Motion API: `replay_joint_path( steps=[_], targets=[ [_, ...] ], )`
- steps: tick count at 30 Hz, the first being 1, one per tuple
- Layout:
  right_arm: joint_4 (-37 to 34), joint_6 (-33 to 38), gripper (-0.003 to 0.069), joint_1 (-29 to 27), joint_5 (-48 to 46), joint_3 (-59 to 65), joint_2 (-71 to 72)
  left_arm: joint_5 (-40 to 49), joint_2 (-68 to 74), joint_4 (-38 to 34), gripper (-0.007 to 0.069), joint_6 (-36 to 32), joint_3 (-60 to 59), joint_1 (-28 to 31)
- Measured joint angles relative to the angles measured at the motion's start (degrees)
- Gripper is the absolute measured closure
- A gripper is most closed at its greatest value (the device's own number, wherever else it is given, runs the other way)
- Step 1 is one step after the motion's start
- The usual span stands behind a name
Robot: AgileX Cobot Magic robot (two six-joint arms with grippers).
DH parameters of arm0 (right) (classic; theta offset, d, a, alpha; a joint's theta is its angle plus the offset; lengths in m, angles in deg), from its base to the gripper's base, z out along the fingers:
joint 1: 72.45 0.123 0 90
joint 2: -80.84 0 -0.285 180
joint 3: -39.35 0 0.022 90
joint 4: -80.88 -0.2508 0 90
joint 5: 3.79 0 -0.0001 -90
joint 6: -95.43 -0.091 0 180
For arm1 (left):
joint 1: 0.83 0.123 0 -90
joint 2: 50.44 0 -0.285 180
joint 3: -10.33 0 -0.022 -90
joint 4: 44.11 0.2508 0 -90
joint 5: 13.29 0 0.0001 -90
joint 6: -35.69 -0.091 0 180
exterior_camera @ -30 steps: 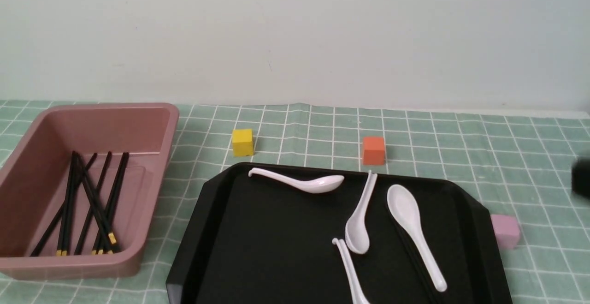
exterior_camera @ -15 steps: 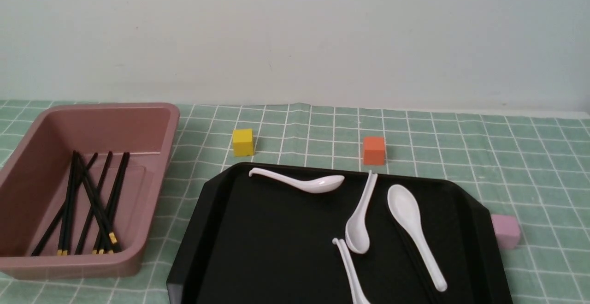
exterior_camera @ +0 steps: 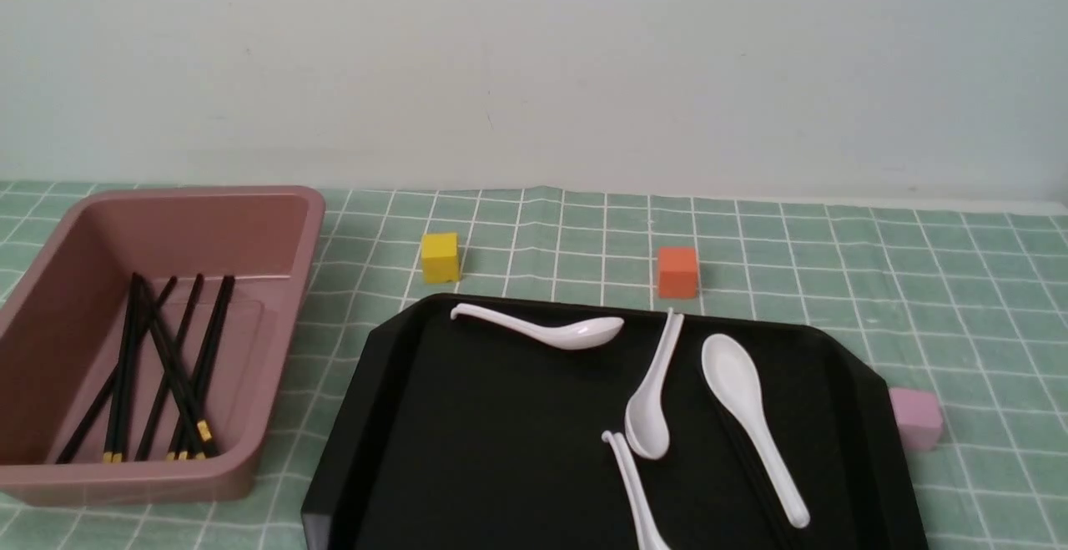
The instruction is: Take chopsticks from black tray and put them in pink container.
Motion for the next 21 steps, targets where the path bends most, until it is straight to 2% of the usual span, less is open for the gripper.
replay_joint_path(
  steps=[4, 8, 10, 13, 16, 21],
  targets=[
    [0.0, 1.6, 0.0635, -3.0, 0.4, 3.8, 0.0, 0.0, 0.0, 0.0, 0.0386, 0.0, 0.0, 0.0],
    [-0.1, 1.7, 0.0631, -10.3, 0.3, 7.3, 0.0, 0.0, 0.0, 0.0, 0.0386, 0.0, 0.0, 0.0],
    [-0.1, 1.7, 0.0626, -17.0, 0.2, 10.4, 0.0, 0.0, 0.0, 0.0, 0.0386, 0.0, 0.0, 0.0],
    [-0.1, 1.7, 0.0622, -23.8, 0.1, 13.3, 0.0, 0.0, 0.0, 0.0, 0.0386, 0.0, 0.0, 0.0],
    [-0.3, 1.7, 0.0618, -28.6, -0.5, 14.9, 0.0, 0.0, 0.0, 0.0, 0.0386, 0.0, 0.0, 0.0],
    [-0.3, 1.7, 0.0610, -33.1, -5.2, 14.9, 0.0, 0.0, 0.0, 0.0, 0.0386, 0.0, 0.0, 0.0]
  ],
)
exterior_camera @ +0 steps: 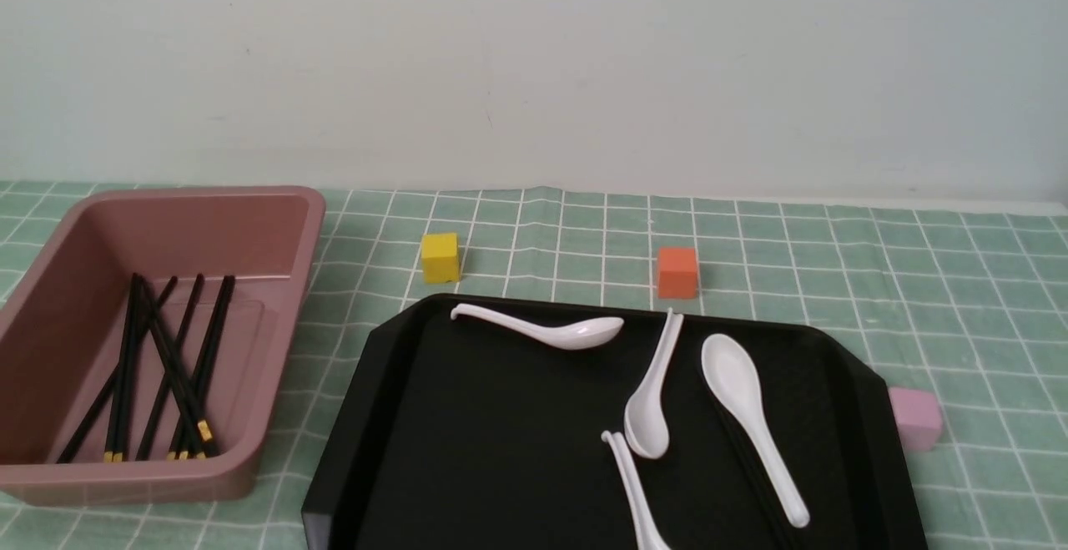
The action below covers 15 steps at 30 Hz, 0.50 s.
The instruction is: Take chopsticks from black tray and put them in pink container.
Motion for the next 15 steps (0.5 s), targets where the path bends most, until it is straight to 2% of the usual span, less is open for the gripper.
replay_joint_path(
  steps=[9, 15],
  targets=[
    [-0.1, 0.1, 0.0600, -5.2, -3.9, -0.3, 0.0, 0.0, 0.0, 0.0, 0.0386, 0.0, 0.0, 0.0],
    [-0.1, 0.1, 0.0594, -5.7, -3.9, -0.3, 0.0, 0.0, 0.0, 0.0, 0.0386, 0.0, 0.0, 0.0]
  ],
)
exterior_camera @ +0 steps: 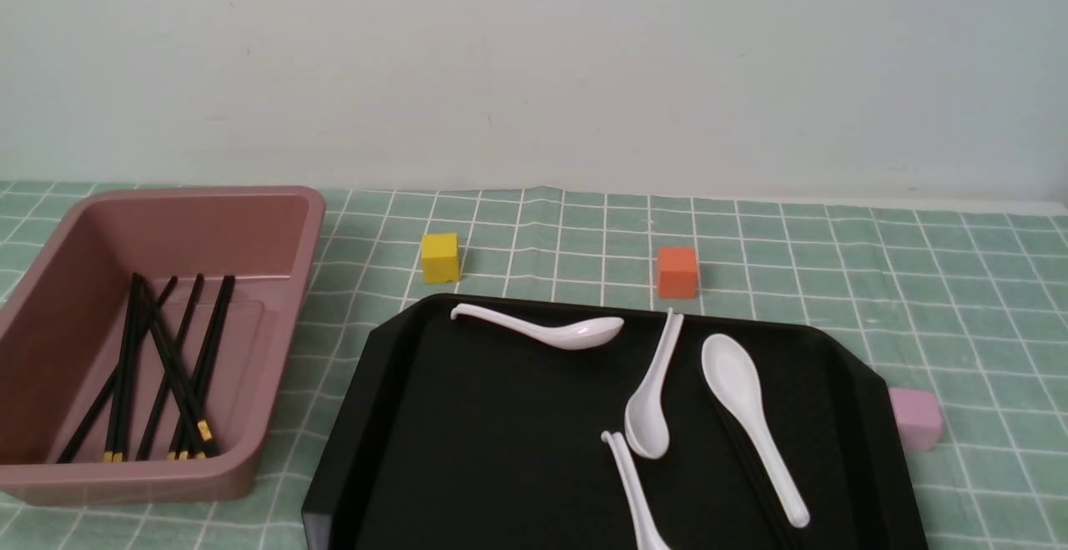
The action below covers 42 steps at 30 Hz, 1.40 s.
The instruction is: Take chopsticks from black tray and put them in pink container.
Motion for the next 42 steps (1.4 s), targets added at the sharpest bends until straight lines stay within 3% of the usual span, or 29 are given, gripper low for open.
replay_joint_path(
  steps=[42],
  targets=[
    [0.0, 0.2, 0.0545, 0.0, -0.1, 0.0, 0.0, 0.0, 0.0, 0.0, 0.0386, 0.0, 0.0, 0.0]
  ],
)
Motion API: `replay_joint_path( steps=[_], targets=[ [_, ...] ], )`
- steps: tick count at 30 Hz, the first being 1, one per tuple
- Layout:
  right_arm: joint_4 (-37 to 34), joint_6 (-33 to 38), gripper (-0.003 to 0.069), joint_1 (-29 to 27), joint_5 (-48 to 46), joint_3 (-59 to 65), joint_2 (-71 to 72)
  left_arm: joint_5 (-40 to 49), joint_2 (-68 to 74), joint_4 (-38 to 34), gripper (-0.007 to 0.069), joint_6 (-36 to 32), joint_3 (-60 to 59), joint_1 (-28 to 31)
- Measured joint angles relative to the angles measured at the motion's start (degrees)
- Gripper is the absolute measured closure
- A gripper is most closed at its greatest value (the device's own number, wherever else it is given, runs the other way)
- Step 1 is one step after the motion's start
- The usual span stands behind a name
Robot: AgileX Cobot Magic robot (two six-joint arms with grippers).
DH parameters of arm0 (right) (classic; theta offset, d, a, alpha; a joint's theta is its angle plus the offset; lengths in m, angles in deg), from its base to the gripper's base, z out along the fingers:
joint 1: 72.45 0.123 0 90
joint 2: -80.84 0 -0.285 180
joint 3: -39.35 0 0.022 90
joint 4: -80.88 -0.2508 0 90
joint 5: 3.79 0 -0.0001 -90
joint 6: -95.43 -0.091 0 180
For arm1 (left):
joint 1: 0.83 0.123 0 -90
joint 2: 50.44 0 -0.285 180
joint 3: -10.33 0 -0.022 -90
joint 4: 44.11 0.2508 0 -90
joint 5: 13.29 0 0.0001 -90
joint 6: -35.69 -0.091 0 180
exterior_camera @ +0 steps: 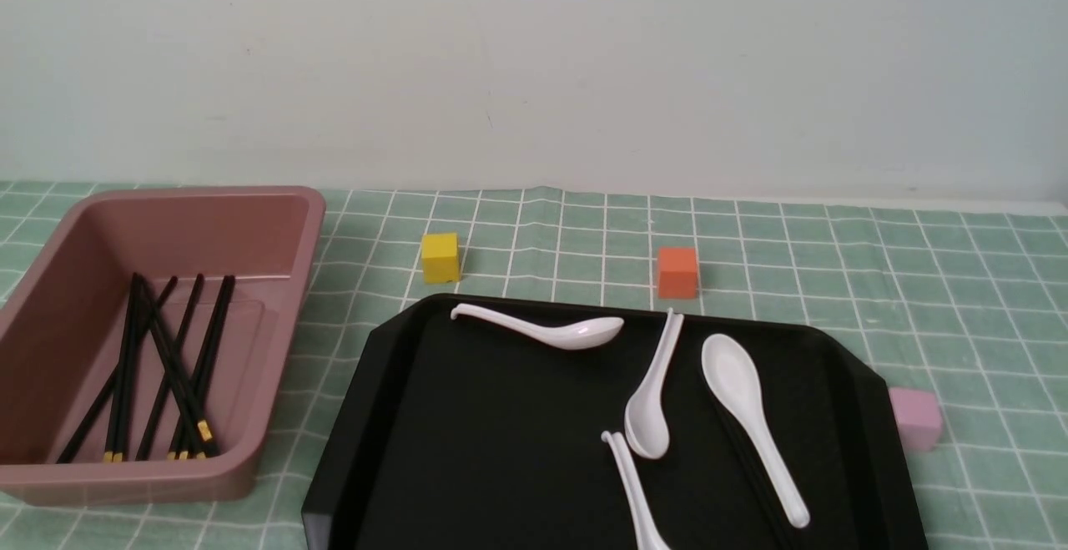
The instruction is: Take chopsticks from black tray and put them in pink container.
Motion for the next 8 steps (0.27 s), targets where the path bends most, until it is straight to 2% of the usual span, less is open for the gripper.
replay_joint_path(
  steps=[8],
  targets=[
    [0.0, 0.0, 0.0534, 0.0, 0.0, 0.0, 0.0, 0.0, 0.0, 0.0, 0.0386, 0.0, 0.0, 0.0]
  ],
)
